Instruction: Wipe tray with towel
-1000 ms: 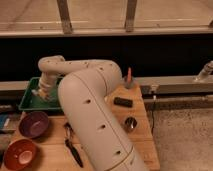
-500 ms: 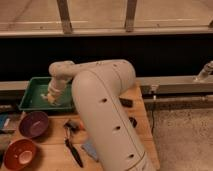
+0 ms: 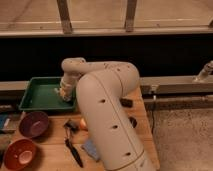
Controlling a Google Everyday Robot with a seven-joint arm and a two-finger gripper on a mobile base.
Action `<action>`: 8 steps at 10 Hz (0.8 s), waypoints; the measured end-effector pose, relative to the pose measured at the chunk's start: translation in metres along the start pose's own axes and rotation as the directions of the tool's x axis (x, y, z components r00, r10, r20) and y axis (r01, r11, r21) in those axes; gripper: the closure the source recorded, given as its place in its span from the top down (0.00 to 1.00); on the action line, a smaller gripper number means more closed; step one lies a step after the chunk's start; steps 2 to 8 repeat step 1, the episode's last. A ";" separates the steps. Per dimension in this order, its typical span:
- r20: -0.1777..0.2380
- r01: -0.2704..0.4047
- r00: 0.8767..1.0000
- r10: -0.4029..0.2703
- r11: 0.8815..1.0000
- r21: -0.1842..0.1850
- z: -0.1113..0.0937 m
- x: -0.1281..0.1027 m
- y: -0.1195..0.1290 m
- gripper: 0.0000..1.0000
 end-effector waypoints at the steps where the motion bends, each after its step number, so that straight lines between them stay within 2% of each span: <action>1: 0.023 -0.008 1.000 0.008 1.000 0.001 0.001 -0.007 -0.005 0.00; 8: 0.023 -0.008 1.000 0.008 1.000 0.001 0.001 -0.007 -0.005 0.00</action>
